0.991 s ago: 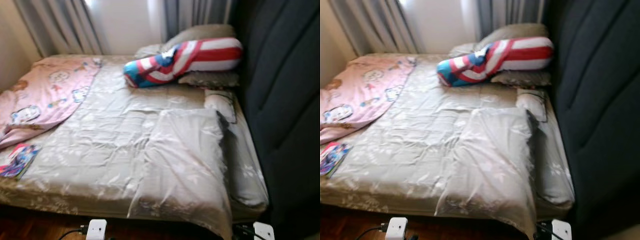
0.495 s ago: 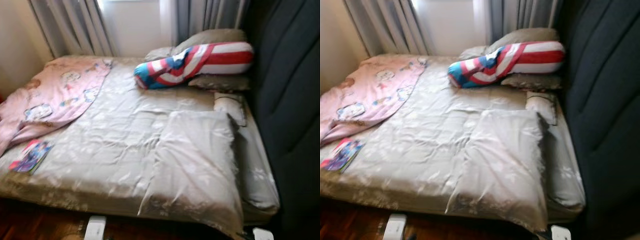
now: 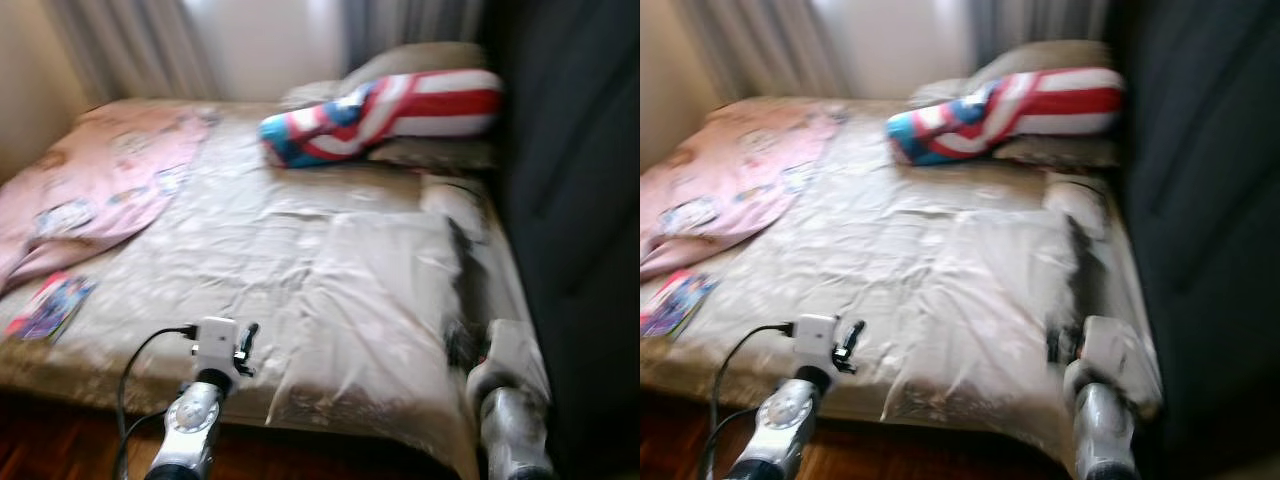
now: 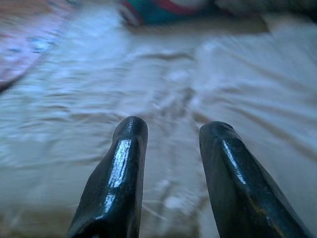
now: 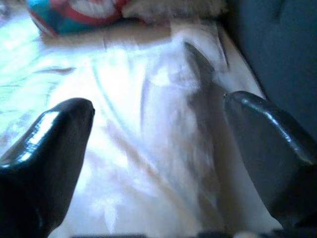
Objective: Clean up the room
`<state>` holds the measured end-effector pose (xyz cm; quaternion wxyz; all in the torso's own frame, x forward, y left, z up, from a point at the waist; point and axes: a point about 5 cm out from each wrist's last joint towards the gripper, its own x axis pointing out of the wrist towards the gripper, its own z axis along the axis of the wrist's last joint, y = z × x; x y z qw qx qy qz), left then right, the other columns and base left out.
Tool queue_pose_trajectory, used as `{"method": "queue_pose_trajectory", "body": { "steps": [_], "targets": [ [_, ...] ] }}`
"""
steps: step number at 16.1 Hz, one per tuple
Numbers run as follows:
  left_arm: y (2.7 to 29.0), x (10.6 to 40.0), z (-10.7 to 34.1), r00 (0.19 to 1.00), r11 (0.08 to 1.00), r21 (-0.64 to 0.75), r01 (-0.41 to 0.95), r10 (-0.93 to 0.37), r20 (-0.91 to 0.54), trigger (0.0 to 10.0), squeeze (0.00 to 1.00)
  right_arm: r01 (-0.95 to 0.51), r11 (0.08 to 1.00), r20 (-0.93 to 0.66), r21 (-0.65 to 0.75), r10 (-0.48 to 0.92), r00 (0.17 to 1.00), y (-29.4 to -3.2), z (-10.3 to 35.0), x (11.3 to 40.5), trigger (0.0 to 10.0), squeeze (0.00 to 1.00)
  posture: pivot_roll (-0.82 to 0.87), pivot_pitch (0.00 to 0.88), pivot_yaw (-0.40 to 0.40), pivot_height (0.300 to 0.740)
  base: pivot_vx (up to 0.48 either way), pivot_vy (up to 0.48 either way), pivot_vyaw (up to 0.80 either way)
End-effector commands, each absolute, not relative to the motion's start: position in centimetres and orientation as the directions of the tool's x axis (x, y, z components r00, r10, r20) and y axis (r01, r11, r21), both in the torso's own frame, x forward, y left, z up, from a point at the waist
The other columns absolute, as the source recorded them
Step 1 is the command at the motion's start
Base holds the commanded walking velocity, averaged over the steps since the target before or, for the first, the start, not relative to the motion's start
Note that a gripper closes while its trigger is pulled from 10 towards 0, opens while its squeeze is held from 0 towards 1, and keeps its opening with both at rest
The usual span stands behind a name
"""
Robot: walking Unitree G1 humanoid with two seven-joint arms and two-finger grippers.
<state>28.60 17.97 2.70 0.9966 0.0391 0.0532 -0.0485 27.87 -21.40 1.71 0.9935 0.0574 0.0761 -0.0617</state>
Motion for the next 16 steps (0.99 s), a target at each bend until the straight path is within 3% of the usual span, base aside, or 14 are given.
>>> {"method": "queue_pose_trajectory", "body": {
  "steps": [1, 5, 8, 16],
  "targets": [
    [18.7, 28.6, 3.5, 0.993, 0.992, 0.076, 0.099, -0.094, -0.071, 10.0, 0.00, 0.148, 0.980, -0.194, 0.131, -0.121, 0.973, -21.3, 0.4, 26.4, 10.0, 0.00, -0.10, 0.002, 0.016, 0.740, 0.000, 0.000, 0.00],
    [19.4, 28.6, 5.0, 0.997, 0.996, 0.043, 0.083, -0.083, 0.001, 10.0, 0.00, 0.128, 0.982, -0.122, 0.137, -0.111, 0.986, -20.8, 1.5, 26.4, 10.0, 0.00, -0.09, 0.000, 0.010, 0.740, 0.000, 0.000, 0.00],
    [18.3, 28.6, 5.8, 0.989, 0.989, 0.009, 0.148, -0.148, 0.025, 10.0, 0.00, 0.138, 0.979, -0.111, 0.152, -0.121, 0.986, -20.5, 1.5, 25.9, 10.0, 0.00, -0.09, 0.006, 0.006, 0.740, 0.000, 0.000, 0.00],
    [18.9, 28.7, 6.4, 0.995, 0.995, -0.027, 0.100, -0.100, -0.001, 10.0, 0.00, 0.140, 0.978, -0.132, 0.156, -0.119, 0.984, -20.3, 2.0, 26.1, 10.0, 0.00, -0.09, 0.060, 0.000, 0.740, 0.000, 0.000, 0.00]
  ]
}}
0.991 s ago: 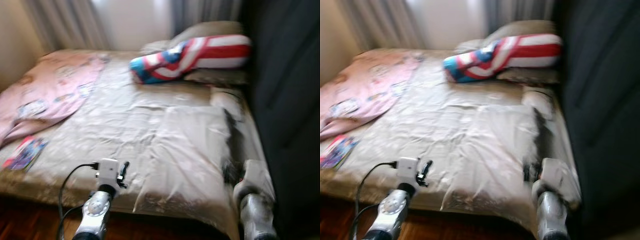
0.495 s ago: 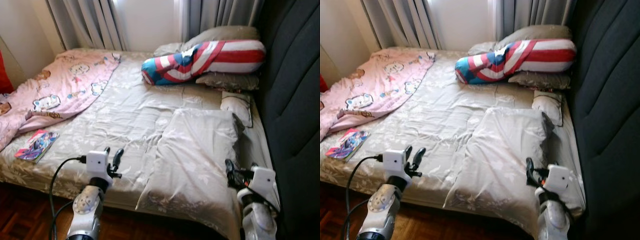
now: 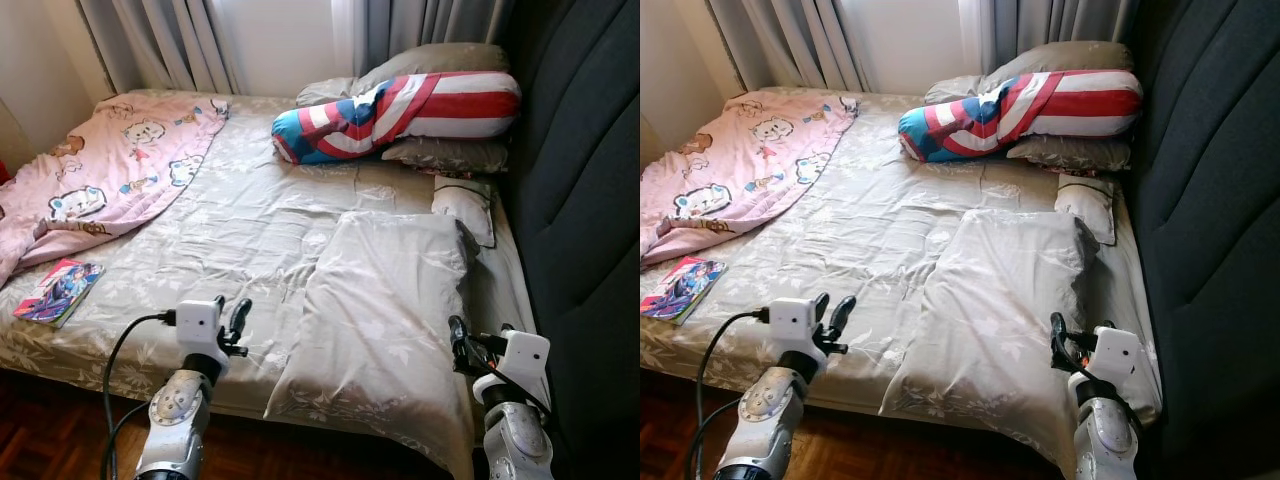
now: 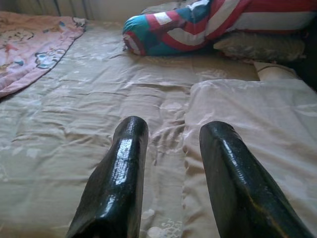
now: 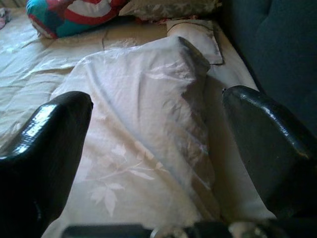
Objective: Clean up the room
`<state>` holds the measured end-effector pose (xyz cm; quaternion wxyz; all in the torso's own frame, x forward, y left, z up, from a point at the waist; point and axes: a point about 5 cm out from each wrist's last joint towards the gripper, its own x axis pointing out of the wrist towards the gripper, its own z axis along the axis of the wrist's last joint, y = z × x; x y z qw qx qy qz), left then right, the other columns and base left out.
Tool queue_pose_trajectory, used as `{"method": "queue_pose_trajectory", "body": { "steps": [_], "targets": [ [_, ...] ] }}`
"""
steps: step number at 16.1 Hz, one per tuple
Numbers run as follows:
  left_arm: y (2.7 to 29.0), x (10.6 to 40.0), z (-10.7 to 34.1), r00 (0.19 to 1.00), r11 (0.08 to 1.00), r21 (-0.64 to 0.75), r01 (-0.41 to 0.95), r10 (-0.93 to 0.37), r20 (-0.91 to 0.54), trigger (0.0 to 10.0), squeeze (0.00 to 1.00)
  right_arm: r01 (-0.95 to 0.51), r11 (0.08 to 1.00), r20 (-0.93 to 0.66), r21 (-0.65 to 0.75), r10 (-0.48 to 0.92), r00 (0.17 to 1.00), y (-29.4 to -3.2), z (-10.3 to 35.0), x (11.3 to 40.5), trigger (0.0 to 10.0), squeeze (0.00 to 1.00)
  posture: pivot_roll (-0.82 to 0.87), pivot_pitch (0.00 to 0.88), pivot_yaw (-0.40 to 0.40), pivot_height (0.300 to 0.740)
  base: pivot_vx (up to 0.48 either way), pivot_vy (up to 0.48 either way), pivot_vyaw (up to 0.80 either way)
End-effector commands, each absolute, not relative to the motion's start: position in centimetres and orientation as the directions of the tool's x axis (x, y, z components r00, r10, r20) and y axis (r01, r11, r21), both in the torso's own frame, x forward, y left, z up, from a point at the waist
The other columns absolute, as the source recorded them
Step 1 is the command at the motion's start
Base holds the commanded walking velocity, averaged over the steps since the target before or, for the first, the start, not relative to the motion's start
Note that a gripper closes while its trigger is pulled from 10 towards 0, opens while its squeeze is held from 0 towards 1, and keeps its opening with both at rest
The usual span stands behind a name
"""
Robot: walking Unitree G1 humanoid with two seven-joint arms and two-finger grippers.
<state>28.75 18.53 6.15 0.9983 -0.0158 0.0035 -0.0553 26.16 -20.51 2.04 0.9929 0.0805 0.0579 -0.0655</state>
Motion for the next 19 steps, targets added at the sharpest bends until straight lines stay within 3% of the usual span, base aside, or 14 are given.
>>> {"method": "queue_pose_trajectory", "body": {
  "steps": [1, 9, 19],
  "targets": [
    [18.9, 28.7, 6.5, 0.995, 0.995, -0.028, 0.099, -0.099, -0.002, 10.0, 0.00, 0.134, 0.979, -0.136, 0.152, -0.114, 0.984, -20.3, 2.0, 26.1, 10.0, 0.00, -0.09, 0.061, 0.000, 0.740, 0.000, 0.000, 0.00],
    [18.7, 28.8, 7.1, 0.996, 0.995, -0.041, 0.093, -0.093, 0.007, 10.0, 0.00, 0.125, 0.980, -0.147, 0.152, -0.103, 0.984, -20.1, 2.1, 26.0, 10.0, 0.00, -0.09, 0.071, -0.007, 0.740, 0.000, 0.000, 0.00],
    [18.5, 29.1, 7.6, 0.995, 0.994, -0.046, 0.100, -0.099, 0.019, 10.0, 0.00, 0.111, 0.980, -0.147, 0.164, -0.087, 0.985, -19.8, 2.3, 26.2, 10.0, 0.00, -0.09, 0.073, -0.009, 0.740, 0.257, 0.000, 0.00]
  ]
}}
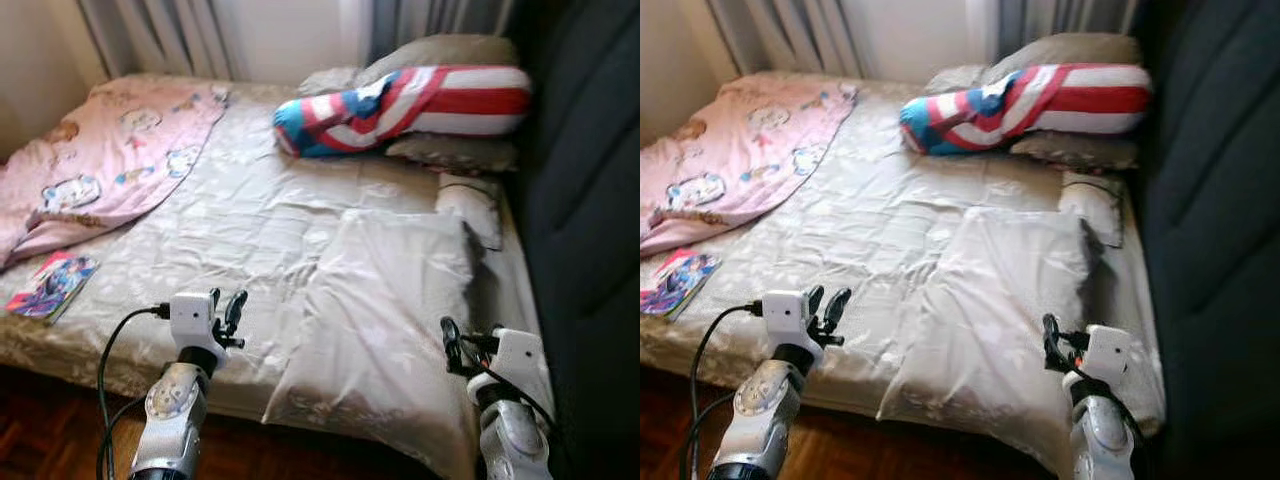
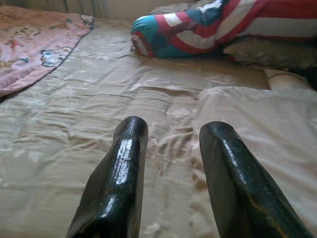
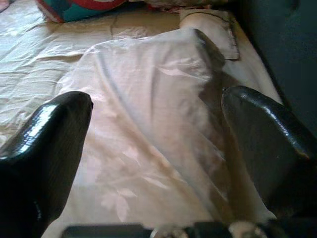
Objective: Clean up the room
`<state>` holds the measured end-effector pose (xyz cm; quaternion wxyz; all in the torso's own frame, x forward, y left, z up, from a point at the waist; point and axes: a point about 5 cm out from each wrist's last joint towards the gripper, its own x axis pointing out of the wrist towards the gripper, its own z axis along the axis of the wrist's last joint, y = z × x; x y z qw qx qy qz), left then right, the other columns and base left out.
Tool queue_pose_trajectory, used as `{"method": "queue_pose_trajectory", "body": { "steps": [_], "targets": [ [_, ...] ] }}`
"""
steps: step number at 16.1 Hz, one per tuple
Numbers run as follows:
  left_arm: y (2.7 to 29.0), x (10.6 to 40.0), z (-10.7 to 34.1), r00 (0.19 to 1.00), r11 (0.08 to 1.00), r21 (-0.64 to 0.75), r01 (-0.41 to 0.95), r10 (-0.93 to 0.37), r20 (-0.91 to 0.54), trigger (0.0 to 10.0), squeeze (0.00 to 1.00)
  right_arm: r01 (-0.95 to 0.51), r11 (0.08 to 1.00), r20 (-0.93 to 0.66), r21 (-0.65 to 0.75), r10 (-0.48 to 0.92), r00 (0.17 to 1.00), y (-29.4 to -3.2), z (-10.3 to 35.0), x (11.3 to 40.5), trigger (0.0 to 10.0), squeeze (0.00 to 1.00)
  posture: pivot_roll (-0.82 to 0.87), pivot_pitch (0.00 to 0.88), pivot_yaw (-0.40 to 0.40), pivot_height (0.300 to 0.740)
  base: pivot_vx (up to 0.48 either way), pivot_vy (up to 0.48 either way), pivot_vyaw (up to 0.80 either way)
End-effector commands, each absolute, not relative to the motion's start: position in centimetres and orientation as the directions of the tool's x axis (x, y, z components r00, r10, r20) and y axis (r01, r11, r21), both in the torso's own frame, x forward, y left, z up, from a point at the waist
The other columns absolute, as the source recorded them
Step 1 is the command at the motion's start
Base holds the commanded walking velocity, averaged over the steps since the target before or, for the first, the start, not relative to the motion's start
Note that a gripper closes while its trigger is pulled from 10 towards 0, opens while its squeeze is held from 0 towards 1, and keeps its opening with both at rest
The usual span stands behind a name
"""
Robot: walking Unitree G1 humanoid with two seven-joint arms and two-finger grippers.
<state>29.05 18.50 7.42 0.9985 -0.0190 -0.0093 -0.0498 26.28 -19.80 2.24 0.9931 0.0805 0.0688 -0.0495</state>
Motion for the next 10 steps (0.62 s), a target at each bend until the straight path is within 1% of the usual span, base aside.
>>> {"method": "queue_pose_trajectory", "body": {
  "steps": [1, 5, 7, 8, 10],
  "targets": [
    [18.5, 29.2, 7.6, 0.995, 0.994, -0.046, 0.101, -0.101, 0.018, 10.0, 0.00, 0.111, 0.980, -0.148, 0.165, -0.087, 0.985, -19.7, 2.3, 26.2, 10.0, 0.00, -0.09, 0.075, -0.010, 0.740, 0.266, 0.000, 0.00],
    [18.2, 29.6, 8.1, 0.993, 0.992, -0.050, 0.116, -0.114, 0.034, 10.0, 0.00, 0.109, 0.980, -0.153, 0.166, -0.083, 0.985, -19.6, 2.3, 26.3, 10.0, 0.00, -0.09, 0.078, -0.011, 0.740, 0.270, 0.000, 0.00],
    [17.7, 29.7, 8.4, 0.987, 0.987, -0.051, 0.155, -0.153, 0.043, 10.0, 0.00, 0.113, 0.979, -0.160, 0.170, -0.086, 0.983, -19.6, 2.2, 26.3, 10.0, 0.00, -0.09, 0.078, -0.011, 0.740, 0.000, 0.000, 0.00],
    [17.5, 29.7, 8.4, 0.984, 0.984, -0.052, 0.173, -0.171, 0.042, 10.0, 0.00, 0.113, 0.979, -0.167, 0.169, -0.085, 0.982, -19.6, 2.2, 26.3, 10.0, 0.00, -0.09, 0.079, -0.010, 0.740, 0.000, 0.000, -0.50],
    [17.1, 29.7, 8.4, 0.981, 0.979, -0.062, 0.193, -0.191, 0.038, 10.0, 0.00, 0.113, 0.979, -0.179, 0.169, -0.083, 0.980, -19.6, 2.0, 26.2, 10.0, 0.00, -0.09, 0.077, -0.009, 0.740, 0.000, 0.000, -0.79]
  ]
}}
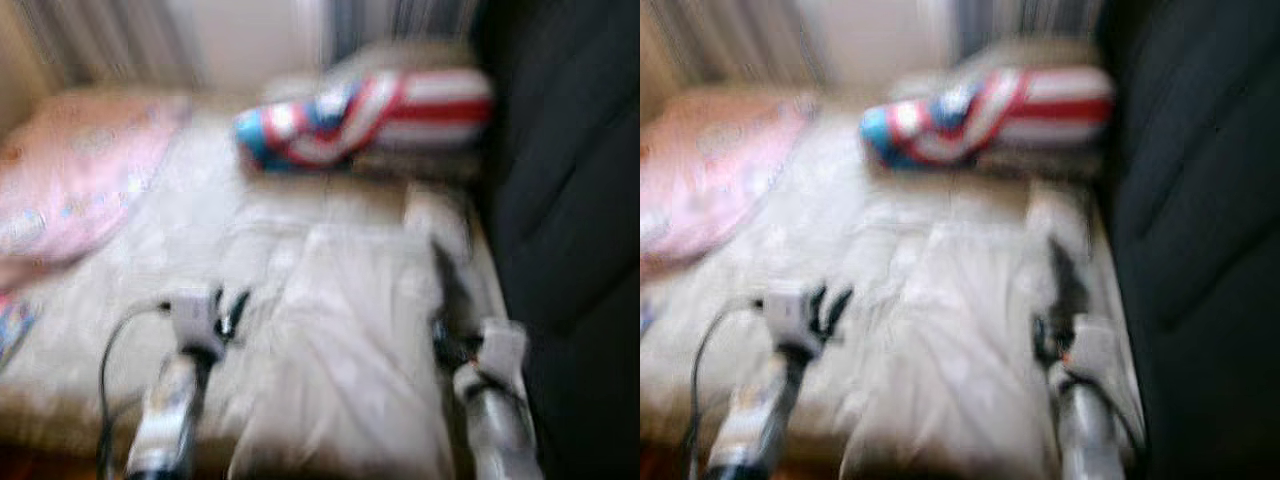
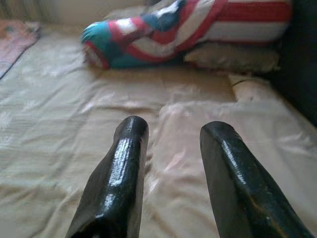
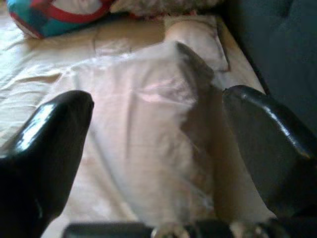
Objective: Clean up the room
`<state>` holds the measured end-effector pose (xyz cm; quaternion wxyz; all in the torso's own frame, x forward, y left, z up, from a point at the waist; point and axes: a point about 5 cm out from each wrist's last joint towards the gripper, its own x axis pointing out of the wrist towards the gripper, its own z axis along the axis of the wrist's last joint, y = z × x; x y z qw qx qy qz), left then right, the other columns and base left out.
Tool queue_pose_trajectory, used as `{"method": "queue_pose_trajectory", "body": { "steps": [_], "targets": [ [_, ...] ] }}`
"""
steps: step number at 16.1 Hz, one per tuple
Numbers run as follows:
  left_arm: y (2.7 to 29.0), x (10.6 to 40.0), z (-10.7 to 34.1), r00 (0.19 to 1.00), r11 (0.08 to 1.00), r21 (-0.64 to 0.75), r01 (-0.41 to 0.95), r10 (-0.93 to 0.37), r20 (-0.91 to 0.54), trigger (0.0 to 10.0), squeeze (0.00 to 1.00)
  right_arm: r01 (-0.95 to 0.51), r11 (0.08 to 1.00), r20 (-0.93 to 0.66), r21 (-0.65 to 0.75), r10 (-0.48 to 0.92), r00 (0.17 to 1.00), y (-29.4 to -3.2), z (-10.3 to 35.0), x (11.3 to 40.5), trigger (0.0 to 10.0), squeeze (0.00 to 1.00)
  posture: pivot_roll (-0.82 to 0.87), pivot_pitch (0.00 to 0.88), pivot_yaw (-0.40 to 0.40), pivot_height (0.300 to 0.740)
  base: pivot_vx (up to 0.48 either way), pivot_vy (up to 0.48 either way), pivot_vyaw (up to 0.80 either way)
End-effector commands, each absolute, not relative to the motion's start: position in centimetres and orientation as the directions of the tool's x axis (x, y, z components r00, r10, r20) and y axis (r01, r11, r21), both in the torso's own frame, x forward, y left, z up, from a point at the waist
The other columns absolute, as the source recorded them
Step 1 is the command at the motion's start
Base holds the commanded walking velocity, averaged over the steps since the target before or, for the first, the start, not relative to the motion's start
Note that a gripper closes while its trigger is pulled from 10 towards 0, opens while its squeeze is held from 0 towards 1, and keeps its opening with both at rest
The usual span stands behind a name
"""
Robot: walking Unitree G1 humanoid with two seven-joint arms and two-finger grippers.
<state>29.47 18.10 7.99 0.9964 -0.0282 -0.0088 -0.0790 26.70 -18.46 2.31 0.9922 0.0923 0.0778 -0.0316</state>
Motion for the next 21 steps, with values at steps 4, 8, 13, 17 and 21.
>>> {"method": "queue_pose_trajectory", "body": {
  "steps": [4, 8, 13, 17, 21],
  "targets": [
    [17.13, 29.61, 8.11, 0.982, 0.978, -0.080, 0.191, -0.191, 0.008, 10.0, 0.00, 0.108, 0.980, -0.182, 0.167, -0.077, 0.980, -19.46, 2.01, 26.21, 10.0, 0.00, -0.09, 0.071, -0.006, 0.740, 0.000, 0.120, -0.79],
    [17.22, 29.66, 8.34, 0.982, 0.980, -0.058, 0.188, -0.187, 0.016, 10.0, 0.00, 0.106, 0.979, -0.167, 0.173, -0.077, 0.983, -19.36, 2.21, 26.38, 10.0, 0.00, -0.09, 0.065, -0.005, 0.740, 0.000, 0.120, -0.20],
    [17.08, 29.69, 8.36, 0.981, 0.979, -0.055, 0.195, -0.195, 0.005, 10.0, 0.00, 0.101, 0.979, -0.172, 0.179, -0.070, 0.983, -19.01, 2.09, 26.45, 10.0, 0.00, -0.09, 0.066, 0.001, 0.740, 0.000, 0.192, 0.00],
    [17.10, 29.65, 8.32, 0.981, 0.980, -0.043, 0.196, -0.196, 0.004, 10.0, 0.00, 0.114, 0.976, -0.178, 0.184, -0.081, 0.981, -19.10, 2.01, 26.41, 10.0, 0.00, -0.09, 0.070, 0.005, 0.740, 0.000, 0.184, 0.00],
    [16.91, 29.66, 8.39, 0.979, 0.978, -0.039, 0.204, -0.204, 0.006, 10.0, 0.00, 0.120, 0.976, -0.180, 0.182, -0.087, 0.980, -19.23, 1.97, 26.37, 10.0, 0.00, -0.09, 0.073, 0.008, 0.740, 0.000, 0.000, 0.00]
  ]
}}
